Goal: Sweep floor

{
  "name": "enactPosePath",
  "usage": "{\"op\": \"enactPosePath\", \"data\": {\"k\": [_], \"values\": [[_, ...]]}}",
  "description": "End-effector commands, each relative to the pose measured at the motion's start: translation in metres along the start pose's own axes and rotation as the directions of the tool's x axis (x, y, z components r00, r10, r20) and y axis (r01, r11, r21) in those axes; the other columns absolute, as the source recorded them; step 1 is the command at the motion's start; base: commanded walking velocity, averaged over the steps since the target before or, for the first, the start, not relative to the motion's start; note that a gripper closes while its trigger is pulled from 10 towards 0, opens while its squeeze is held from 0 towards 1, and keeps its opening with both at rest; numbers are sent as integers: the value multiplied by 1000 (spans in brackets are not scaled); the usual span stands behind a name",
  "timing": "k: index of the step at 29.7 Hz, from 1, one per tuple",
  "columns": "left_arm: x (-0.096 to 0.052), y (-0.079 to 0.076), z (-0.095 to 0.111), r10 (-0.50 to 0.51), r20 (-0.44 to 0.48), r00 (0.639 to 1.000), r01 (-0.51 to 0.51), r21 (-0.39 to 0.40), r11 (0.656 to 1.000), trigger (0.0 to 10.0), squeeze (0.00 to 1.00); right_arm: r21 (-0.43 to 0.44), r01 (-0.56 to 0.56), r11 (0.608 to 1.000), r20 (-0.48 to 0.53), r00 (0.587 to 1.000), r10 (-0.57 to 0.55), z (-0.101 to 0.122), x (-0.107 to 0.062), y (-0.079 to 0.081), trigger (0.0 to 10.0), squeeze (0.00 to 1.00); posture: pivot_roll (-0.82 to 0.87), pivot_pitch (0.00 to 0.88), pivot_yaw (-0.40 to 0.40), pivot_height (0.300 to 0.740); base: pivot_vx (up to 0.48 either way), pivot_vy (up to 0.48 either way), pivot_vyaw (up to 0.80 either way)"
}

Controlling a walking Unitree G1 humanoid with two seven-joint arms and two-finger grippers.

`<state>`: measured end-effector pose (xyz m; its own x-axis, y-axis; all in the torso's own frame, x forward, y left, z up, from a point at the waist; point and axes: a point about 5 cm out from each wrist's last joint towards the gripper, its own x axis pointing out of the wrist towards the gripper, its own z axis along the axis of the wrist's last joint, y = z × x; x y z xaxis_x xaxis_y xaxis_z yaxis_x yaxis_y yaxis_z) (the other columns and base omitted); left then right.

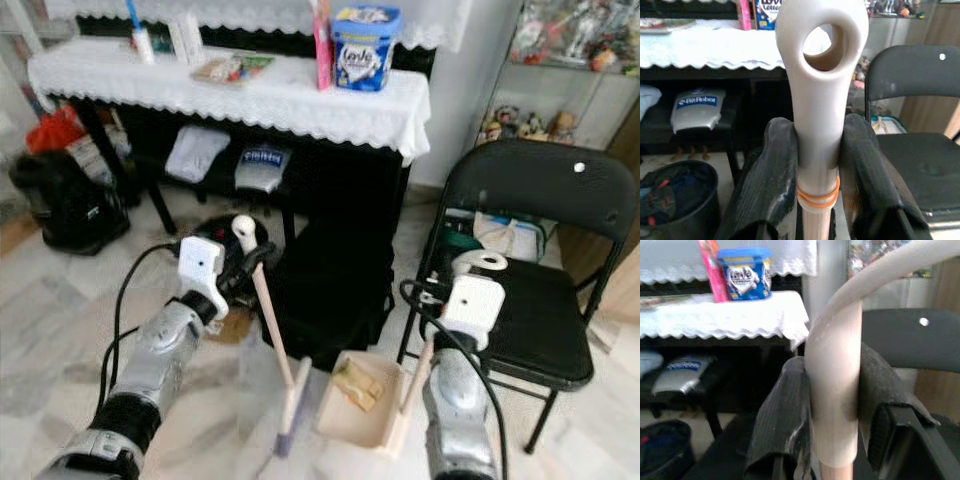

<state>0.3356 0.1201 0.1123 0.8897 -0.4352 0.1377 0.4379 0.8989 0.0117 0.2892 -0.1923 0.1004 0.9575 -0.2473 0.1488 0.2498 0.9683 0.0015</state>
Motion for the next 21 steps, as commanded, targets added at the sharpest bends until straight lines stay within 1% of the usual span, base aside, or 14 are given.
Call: {"op": "enactPosePath", "data": {"k": [1,17,21], "values": [[5,-1,11,-18,48,999,17,16,1000,10000,0,33,-7,999,60,998,5,13,4,2,10000,0,-98,0,28,740,0,0,0],[4,1,10,-4,44,999,3,15,1000,10000,0,33,-7,999,55,998,6,12,2,1,10000,0,-94,0,24,740,0,0,0],[4,2,10,-3,39,999,2,16,1000,10000,0,22,-31,999,46,998,30,11,3,5,10000,0,-90,0,22,740,0,0,0]]}}
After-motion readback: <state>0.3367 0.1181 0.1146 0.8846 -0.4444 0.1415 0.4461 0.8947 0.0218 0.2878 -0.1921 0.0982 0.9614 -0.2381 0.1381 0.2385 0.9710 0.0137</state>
